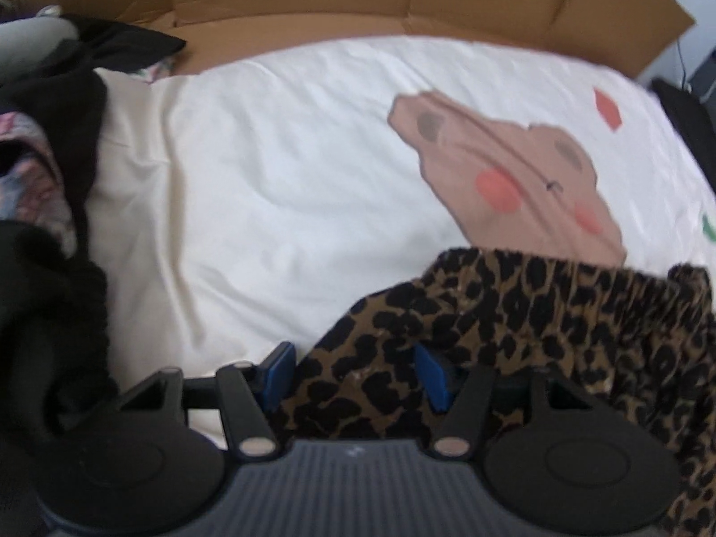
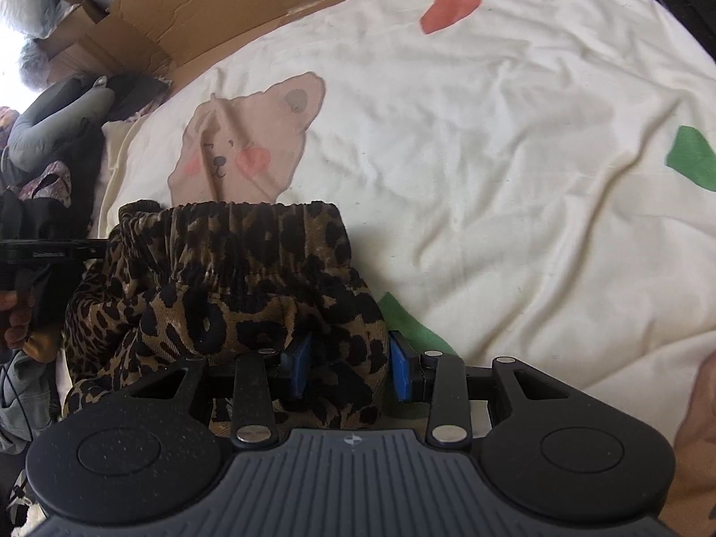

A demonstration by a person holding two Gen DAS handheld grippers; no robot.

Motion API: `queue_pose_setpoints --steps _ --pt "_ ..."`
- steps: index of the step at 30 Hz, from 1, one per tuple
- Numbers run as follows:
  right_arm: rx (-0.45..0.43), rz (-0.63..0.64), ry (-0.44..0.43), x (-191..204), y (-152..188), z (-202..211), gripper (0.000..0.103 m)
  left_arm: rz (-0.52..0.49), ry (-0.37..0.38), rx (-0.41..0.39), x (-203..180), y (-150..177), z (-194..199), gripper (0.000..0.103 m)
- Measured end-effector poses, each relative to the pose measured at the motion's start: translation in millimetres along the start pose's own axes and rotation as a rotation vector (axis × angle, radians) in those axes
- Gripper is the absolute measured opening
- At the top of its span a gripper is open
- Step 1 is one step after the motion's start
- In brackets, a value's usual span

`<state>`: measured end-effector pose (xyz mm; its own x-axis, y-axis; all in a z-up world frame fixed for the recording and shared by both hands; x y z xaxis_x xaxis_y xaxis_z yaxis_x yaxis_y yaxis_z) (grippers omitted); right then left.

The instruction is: Fold clothes

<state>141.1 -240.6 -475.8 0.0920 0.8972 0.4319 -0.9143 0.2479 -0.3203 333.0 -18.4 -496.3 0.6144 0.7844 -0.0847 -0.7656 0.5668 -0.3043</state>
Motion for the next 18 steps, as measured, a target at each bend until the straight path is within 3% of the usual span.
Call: queue_pose_setpoints --steps 9,10,13,14,17,18 --pt "0.020 0.059 -0.032 15.4 4.8 -11.4 0.042 -0.092 -0.057 -0.001 -9.0 -0.6 -14.5 0.068" --pt "0.019 0.060 -0.033 15.9 5.4 -11.6 0.036 -0.088 -0.055 -0.007 -8.8 -1.2 -14.9 0.068" --pt "0.023 0.065 -0.033 16.5 7.6 -11.5 0.007 -0.096 -0.053 -0.028 -10.0 -1.1 -13.7 0.066" --pt "0.024 0.064 -0.033 16.1 8.5 -10.9 0.006 -0.107 -0.053 -0.033 -10.4 -0.7 -12.1 0.065" --pt "0.010 0.055 -0.014 13.4 9.7 -6.4 0.003 -0.141 -0.052 -0.048 -11.7 0.5 -7.5 0.043" --pt "0.002 0.048 -0.005 12.0 10.0 -4.5 0.003 -0.150 -0.059 -0.052 -10.3 0.3 -5.6 0.031"
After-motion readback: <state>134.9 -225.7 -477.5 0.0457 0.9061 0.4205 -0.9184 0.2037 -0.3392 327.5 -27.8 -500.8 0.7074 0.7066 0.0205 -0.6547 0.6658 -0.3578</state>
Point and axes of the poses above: each gripper's, at about its wrist camera, not at the fingertips, and z roughly against the way its jaws point, x to its left, y to its underside, the point moved 10 cm from there along -z, roughly the way its jaws point, and after that the axes turned 3 degrees about z, right-handed, at the moved point
